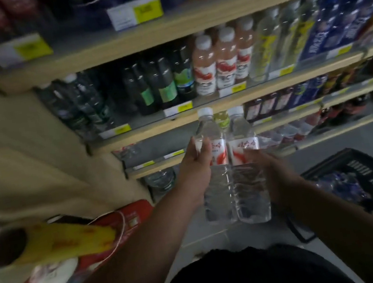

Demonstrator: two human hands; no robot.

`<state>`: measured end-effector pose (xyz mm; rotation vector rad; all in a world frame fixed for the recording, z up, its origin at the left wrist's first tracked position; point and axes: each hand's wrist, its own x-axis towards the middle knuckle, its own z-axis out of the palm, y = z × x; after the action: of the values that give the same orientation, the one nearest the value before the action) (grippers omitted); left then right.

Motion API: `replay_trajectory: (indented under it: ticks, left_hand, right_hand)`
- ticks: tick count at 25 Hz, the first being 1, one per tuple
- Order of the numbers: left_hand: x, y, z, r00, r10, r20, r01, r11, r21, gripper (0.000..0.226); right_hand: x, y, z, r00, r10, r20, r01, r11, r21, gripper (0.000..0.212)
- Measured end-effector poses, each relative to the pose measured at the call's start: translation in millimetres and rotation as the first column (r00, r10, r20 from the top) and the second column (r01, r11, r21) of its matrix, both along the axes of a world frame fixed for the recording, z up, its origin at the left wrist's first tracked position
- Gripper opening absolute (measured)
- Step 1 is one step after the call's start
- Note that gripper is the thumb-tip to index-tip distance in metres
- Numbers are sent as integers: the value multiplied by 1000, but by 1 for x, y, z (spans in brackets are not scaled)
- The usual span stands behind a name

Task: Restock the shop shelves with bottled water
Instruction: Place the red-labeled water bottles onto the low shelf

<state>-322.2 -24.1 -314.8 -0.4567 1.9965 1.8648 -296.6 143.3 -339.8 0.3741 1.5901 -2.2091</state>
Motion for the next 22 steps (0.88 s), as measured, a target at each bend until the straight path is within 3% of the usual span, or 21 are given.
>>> replay_trajectory:
  ticks: [5, 9, 12, 17, 19, 22]
  left_hand:
    - [10, -74, -8, 970, 176, 167, -194, 976, 98, 53]
    - [11, -105, -17, 917, 299, 263, -361, 904, 231, 59]
    - [5, -117, -28, 924, 335, 182, -375, 887, 269, 38]
    - [-9, -118, -58, 884, 459, 95, -450, 777, 440, 43]
    - [-17, -113, -72, 833, 546, 95, -526, 725, 445, 35]
    - [-22, -103, -82, 746, 654, 125, -638, 648, 415, 19]
  right_hand:
    - [-10, -70, 5, 980, 157, 122, -175, 972, 155, 37]
    - [-30, -96, -1, 971, 193, 142, -219, 956, 195, 21]
    - [-55, -114, -8, 947, 276, 163, -301, 941, 153, 12]
    - [-107, -123, -34, 856, 476, 202, -512, 833, 209, 59]
    - [-131, -124, -44, 809, 540, 233, -586, 774, 240, 62]
    - [-161, -130, -55, 696, 675, 245, -712, 604, 357, 63]
